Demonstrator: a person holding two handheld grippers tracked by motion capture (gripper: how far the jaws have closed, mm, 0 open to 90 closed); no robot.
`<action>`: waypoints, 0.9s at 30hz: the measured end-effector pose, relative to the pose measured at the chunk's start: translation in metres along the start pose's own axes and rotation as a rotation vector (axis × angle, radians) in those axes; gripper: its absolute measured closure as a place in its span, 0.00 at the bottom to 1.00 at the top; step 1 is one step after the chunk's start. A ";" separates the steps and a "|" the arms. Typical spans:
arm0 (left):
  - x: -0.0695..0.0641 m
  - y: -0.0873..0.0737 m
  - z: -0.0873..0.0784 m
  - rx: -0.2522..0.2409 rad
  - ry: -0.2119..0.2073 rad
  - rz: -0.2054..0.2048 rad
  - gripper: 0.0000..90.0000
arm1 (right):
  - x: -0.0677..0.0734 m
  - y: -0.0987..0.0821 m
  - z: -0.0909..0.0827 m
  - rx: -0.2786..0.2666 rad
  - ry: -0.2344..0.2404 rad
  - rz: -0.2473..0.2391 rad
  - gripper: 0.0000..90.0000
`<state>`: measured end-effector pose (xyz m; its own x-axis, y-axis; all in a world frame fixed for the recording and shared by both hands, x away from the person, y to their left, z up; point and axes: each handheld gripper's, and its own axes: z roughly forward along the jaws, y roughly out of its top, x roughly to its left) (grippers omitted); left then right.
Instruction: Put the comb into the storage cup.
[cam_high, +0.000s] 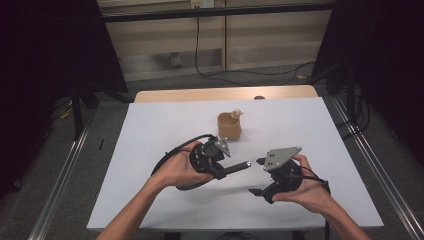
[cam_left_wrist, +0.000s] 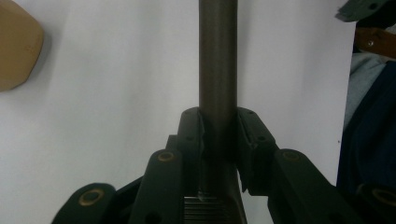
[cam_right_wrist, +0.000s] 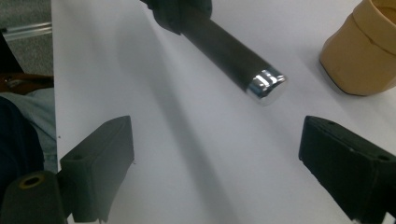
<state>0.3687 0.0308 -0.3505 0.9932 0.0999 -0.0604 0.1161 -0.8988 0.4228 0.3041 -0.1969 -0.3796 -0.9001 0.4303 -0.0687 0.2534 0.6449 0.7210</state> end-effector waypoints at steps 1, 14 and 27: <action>0.000 0.000 0.000 0.002 0.000 -0.001 0.81 | -0.002 0.001 0.000 0.012 0.004 -0.002 0.13; -0.002 0.003 0.004 0.030 -0.040 0.037 0.81 | -0.010 0.023 0.006 0.136 0.046 -0.120 0.37; 0.001 0.004 0.010 0.045 -0.049 0.029 0.81 | -0.009 0.043 0.027 0.258 0.068 -0.270 0.60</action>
<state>0.3702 0.0232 -0.3582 0.9941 0.0537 -0.0939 0.0859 -0.9194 0.3838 0.3330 -0.1558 -0.3669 -0.9658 0.1858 -0.1808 0.0768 0.8711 0.4851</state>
